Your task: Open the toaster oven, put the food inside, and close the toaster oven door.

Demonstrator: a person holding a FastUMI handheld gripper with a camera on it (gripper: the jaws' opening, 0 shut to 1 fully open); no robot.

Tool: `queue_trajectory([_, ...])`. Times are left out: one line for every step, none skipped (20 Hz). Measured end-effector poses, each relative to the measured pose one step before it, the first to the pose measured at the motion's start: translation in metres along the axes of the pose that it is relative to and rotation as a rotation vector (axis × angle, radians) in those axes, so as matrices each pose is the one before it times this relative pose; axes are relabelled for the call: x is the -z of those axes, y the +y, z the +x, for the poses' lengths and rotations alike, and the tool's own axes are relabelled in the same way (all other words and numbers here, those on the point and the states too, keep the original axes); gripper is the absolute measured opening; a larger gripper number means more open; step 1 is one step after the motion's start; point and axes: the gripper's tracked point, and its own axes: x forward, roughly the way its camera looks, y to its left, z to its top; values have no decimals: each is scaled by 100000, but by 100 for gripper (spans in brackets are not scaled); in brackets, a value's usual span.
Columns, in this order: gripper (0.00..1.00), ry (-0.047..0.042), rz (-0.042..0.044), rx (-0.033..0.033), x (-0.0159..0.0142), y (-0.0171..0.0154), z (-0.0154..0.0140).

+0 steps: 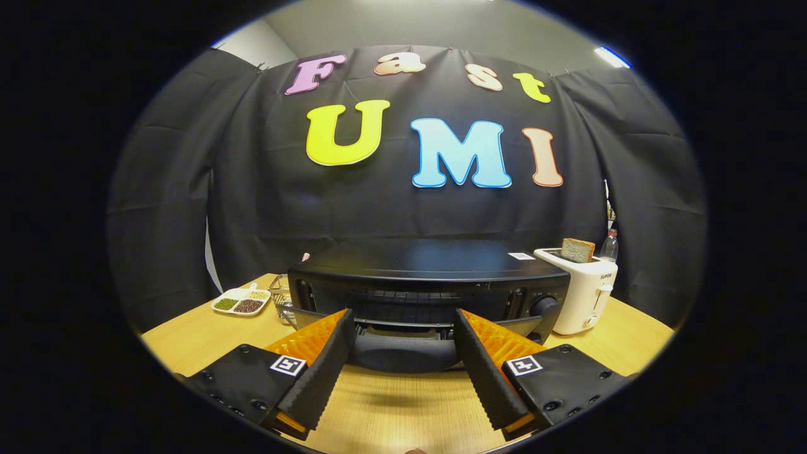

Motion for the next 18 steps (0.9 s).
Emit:
queue_trajectory([99, 346, -161, -136, 503, 23, -326])
queue_trajectory([99, 554, -62, -118, 406, 72, -439])
queue_trajectory([99, 614, 175, -238, 478, 59, -410])
queue_trajectory([99, 674, 316, 151, 487, -21, -427])
queue_trajectory([99, 710, -60, 263, 421, 82, -425])
queue_trajectory([99, 739, -314, 454, 417, 52, -345])
queue_trajectory([99, 788, -187, 469, 475, 37, -273])
queue_trajectory([99, 640, -112, 514, 338, 30, -308])
queue_trajectory([99, 949, -255, 416, 512, 33, -141])
queue_trajectory([99, 510, -362, 430, 288, 60, -200])
queue_trajectory([99, 1043, -450, 398, 470, 69, -252])
queue_trajectory([99, 955, -283, 287, 463, 10, -213])
queue_trajectory([99, 1347, -306, 187, 590, 89, -181])
queue_trajectory([99, 1296, -401, -11, 494, 35, -206])
queue_trajectory([99, 1459, -161, -196, 676, 34, -262])
queue_trajectory([99, 1599, 98, -648, 571, 81, -165])
queue_trajectory([99, 1262, 81, -1059, 636, 80, -143])
queue_trajectory([100, 1491, 164, -1248, 409, 20, -87])
